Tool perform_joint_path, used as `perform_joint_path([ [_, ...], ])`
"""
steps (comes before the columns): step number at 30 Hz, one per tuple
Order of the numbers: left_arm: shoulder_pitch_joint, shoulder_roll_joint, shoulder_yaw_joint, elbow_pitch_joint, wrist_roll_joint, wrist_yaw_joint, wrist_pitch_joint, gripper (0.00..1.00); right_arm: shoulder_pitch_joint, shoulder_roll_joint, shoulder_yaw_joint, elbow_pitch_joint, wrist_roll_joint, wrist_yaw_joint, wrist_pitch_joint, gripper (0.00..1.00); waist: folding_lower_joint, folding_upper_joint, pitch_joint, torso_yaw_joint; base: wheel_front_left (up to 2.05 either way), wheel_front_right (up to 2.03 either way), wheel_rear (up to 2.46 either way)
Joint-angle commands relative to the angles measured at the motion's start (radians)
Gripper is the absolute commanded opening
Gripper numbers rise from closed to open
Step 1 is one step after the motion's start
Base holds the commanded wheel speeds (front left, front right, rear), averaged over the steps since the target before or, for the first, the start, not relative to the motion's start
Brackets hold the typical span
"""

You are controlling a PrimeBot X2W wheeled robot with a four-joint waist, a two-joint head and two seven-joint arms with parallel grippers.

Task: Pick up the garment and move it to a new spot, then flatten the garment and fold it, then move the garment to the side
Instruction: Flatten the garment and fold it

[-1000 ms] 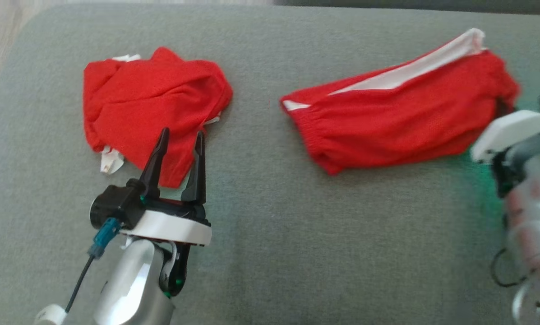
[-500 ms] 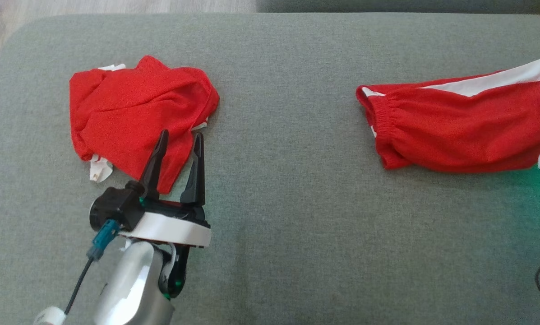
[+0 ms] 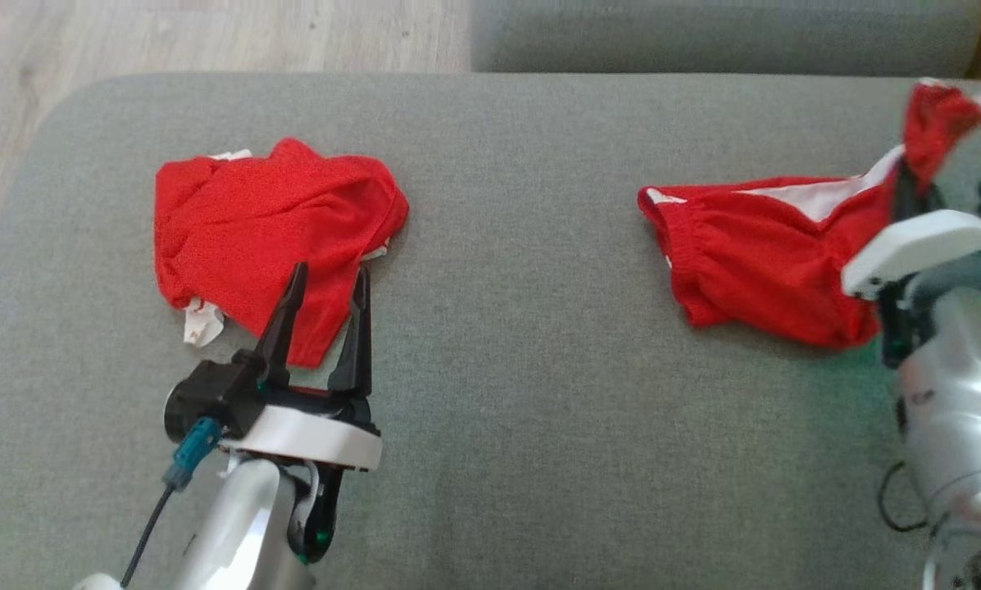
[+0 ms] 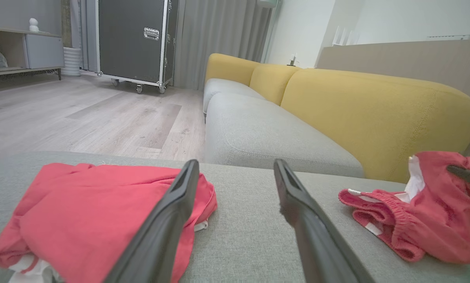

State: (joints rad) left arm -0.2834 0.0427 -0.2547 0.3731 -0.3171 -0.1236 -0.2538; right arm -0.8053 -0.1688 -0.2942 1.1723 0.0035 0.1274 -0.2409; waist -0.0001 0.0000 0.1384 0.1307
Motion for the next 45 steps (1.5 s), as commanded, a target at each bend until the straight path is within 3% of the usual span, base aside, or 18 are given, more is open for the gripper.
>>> perform_joint_path([
  [1, -0.010, 0.008, 0.042, -0.025, 0.005, -0.001, -0.008, 1.00, -0.015, 0.030, 0.084, -0.048, 0.046, 0.003, -0.016, 0.00, 0.0001, 0.0000, -0.020, 0.004, 0.00, 0.00, 0.00],
  [12, 0.013, 0.008, 0.053, -0.014, 0.007, -0.001, -0.008, 1.00, 0.113, 0.053, 0.490, -0.198, 0.296, 0.003, -0.020, 0.00, 0.0001, 0.0000, -0.063, 0.035, 0.00, 0.00, 0.00],
  [19, 0.028, 0.008, 0.064, -0.003, 0.013, -0.002, -0.008, 1.00, 0.195, -0.018, 0.759, -0.285, 0.459, 0.003, 0.000, 0.00, 0.0001, 0.0000, -0.079, 0.054, 0.00, 0.00, 0.00],
  [28, 0.035, 0.008, 0.069, 0.003, 0.015, -0.001, -0.008, 1.00, 0.225, -0.096, 1.051, -0.289, 0.559, 0.003, 0.077, 0.00, 0.0001, 0.0000, -0.087, 0.047, 0.00, 0.00, 0.00],
  [30, 0.037, 0.008, 0.071, 0.005, 0.013, 0.001, -0.008, 1.00, 0.222, -0.100, 1.098, -0.283, 0.577, 0.003, 0.094, 1.00, 0.0001, 0.0000, -0.089, 0.037, 0.00, 0.00, 0.00],
  [37, 0.037, 0.008, 0.079, 0.003, 0.014, 0.003, -0.008, 1.00, 0.183, -0.112, 1.118, -0.353, 0.750, 0.003, 0.097, 1.00, 0.0001, 0.0000, -0.109, -0.033, 0.00, 0.00, 0.00],
  [45, 0.047, 0.008, 0.095, -0.038, 0.022, 0.003, -0.008, 1.00, 0.122, -0.189, 0.961, -0.467, 0.868, 0.003, 0.029, 1.00, 0.0001, 0.0000, -0.138, -0.149, 0.00, 0.00, 0.00],
])
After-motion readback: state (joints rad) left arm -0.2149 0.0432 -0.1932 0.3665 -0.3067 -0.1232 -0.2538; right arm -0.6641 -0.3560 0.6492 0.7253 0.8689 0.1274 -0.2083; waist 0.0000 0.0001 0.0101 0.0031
